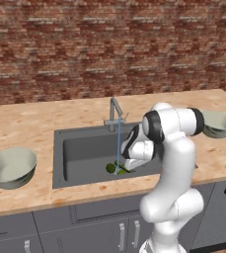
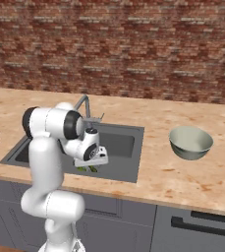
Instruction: Pick the limes from the sink and place them in one bowl. Place the squash in the other bowl. Then turn off the sink faucet.
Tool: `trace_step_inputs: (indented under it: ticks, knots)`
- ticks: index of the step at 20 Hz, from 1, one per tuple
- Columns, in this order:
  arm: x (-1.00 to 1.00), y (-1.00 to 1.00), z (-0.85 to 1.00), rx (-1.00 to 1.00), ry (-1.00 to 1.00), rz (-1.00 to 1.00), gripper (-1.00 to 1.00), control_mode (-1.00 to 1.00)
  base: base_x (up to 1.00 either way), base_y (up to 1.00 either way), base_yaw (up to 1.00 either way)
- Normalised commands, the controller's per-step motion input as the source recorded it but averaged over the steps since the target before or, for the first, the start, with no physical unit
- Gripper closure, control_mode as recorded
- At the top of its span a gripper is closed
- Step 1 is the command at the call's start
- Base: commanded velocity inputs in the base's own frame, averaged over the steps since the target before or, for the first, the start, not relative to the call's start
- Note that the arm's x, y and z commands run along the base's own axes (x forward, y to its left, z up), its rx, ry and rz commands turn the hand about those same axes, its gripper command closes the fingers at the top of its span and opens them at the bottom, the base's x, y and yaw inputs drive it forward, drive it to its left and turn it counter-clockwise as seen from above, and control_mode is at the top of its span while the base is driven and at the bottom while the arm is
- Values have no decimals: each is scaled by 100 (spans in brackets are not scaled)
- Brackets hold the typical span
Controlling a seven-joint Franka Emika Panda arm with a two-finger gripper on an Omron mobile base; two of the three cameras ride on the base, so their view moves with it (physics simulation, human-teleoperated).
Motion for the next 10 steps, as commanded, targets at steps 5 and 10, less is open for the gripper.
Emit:
trace_step_inputs:
  ticks: [5,10]
  knots:
    - [41,0,-33,0,0,2,-100,-100,0,0,0]
    - [43,4,-32,0,0,1,-100,-100,0,0,0]
